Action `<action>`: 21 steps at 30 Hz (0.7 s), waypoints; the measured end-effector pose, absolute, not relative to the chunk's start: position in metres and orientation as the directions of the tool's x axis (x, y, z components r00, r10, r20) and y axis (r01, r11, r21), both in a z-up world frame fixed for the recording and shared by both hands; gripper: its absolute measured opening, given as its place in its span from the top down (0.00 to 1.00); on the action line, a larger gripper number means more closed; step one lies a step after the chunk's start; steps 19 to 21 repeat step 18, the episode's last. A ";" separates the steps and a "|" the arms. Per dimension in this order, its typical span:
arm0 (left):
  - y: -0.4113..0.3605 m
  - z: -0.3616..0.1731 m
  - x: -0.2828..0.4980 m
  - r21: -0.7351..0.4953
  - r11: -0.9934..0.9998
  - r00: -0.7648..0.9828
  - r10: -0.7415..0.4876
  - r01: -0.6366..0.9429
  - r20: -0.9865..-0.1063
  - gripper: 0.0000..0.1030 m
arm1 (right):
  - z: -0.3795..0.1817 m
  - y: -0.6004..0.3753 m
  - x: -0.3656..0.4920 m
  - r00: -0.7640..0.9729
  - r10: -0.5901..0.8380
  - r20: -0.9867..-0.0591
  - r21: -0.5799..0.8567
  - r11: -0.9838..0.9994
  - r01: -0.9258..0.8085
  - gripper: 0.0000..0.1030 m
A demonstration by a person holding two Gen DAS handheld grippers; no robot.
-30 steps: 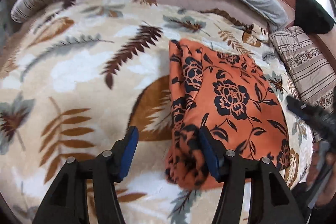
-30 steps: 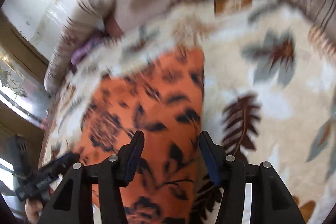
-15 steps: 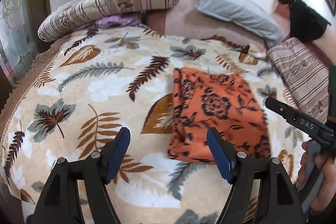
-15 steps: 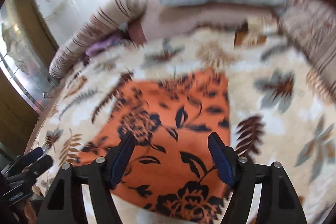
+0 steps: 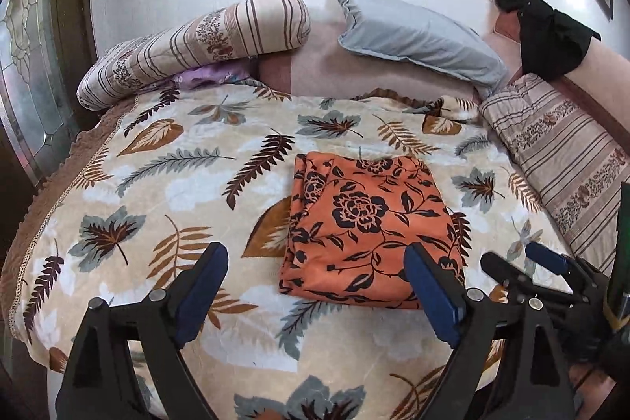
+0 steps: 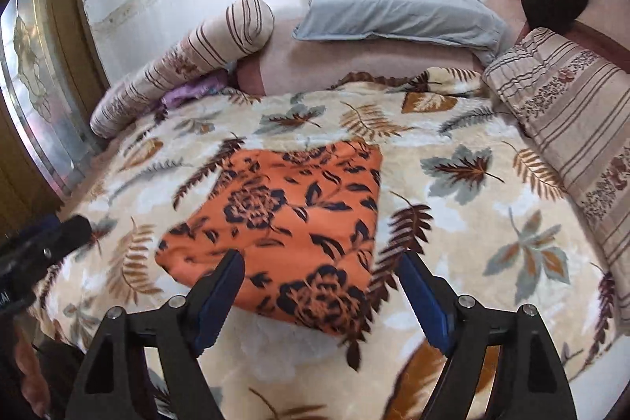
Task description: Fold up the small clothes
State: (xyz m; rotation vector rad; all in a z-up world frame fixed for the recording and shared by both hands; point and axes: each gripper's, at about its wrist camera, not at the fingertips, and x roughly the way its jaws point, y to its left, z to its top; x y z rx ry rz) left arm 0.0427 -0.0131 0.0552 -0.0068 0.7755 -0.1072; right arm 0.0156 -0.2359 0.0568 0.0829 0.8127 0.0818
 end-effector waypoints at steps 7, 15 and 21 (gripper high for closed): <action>-0.023 0.054 0.045 -0.017 0.997 0.699 -0.069 0.081 -0.711 0.04 | 0.052 -0.230 0.011 0.661 0.089 -0.745 0.062 0.996 -0.065 0.17; -0.024 0.055 0.049 -0.007 0.997 0.713 -0.058 0.074 -0.699 0.01 | 0.054 -0.230 0.016 0.659 0.092 -0.746 0.065 0.996 -0.066 0.17; -0.025 0.053 0.053 -0.005 0.997 0.705 -0.058 0.076 -0.707 0.01 | 0.054 -0.229 0.018 0.658 0.089 -0.748 0.066 0.996 -0.060 0.17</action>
